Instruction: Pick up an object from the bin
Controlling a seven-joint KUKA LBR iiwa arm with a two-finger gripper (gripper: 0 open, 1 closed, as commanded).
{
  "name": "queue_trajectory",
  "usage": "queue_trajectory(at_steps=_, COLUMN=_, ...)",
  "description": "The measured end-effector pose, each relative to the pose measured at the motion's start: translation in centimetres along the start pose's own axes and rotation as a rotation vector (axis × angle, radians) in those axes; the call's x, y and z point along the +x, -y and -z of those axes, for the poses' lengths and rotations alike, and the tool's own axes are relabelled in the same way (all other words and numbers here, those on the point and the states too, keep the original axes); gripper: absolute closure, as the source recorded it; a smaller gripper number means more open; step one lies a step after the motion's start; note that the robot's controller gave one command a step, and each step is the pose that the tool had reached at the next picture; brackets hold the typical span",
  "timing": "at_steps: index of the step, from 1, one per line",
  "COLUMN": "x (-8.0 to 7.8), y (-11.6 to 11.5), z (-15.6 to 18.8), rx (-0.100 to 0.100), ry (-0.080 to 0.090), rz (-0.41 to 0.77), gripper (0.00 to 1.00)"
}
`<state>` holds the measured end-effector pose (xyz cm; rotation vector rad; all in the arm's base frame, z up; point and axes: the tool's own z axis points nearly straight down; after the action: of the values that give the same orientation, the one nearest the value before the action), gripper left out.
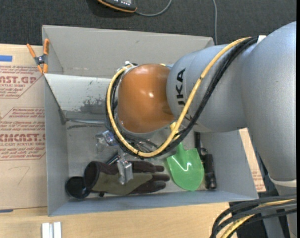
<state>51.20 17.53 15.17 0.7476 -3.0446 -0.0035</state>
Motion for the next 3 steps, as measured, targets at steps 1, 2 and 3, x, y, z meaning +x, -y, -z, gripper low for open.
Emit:
queue_trajectory(at_steps=1, x=2.0, y=2.4, z=-5.3, rx=0.001, ry=-0.004, rz=-0.115, gripper=0.0)
queue_trajectory(at_steps=2, x=1.9, y=1.6, z=-6.2, rx=0.002, ry=0.003, rz=-0.013, gripper=0.0)
queue_trajectory(at_steps=3, x=-0.4, y=4.2, z=-7.9, rx=0.0, ry=0.004, rz=0.447, gripper=1.0)
